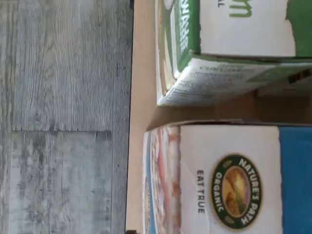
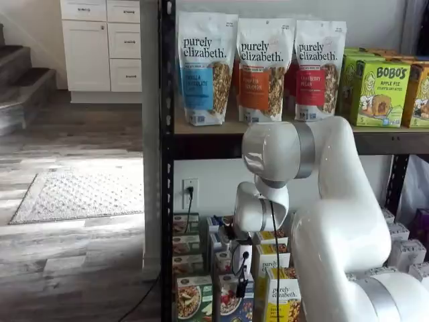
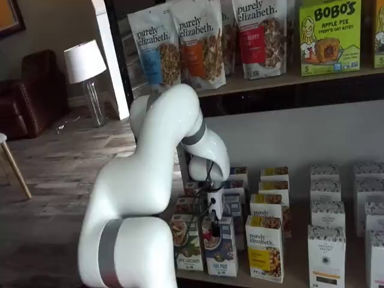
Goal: Pick up the blue and white box that is on the bottom shelf, the second box from the left
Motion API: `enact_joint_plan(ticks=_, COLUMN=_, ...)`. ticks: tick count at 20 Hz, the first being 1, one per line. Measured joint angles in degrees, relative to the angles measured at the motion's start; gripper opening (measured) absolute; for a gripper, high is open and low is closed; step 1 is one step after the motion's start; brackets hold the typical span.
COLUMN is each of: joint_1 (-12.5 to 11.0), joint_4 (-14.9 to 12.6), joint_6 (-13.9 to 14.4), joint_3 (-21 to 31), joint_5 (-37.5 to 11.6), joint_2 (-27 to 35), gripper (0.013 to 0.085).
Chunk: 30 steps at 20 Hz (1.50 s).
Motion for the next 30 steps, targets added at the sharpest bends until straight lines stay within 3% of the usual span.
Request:
enact_joint_plan(ticks=3, joint_1=0.1, joint_4=-0.6, joint_6=0.6, joint_3=-0.4, joint_5=0.3, joint_2=0.3, gripper=0.085)
enact_joint_plan(ticks=5, joint_1=0.1, joint_4=-0.8, joint_6=0.8, joint_3=-0.5, joint_5=0.4, joint_2=0.4, gripper=0.077)
enact_joint_plan(ticks=11, joint_1=0.3, joint_4=-0.5, joint_6=0.7, joint_3=-0.5, joint_5=0.3, joint_2=0.6, gripper=0.065)
enact_joint_plan(ticks=28, joint_1=0.6, joint_4=-0.8, joint_6=1.2, joint_3=0.9, joint_5=-0.9, joint_2=0.2, gripper=0.065)
enact_joint_plan(ticks=30, joint_1=0.6, joint_4=-0.7, joint_6=1.2, joint_3=1.0, joint_5=-0.8, joint_2=0.0, gripper=0.061)
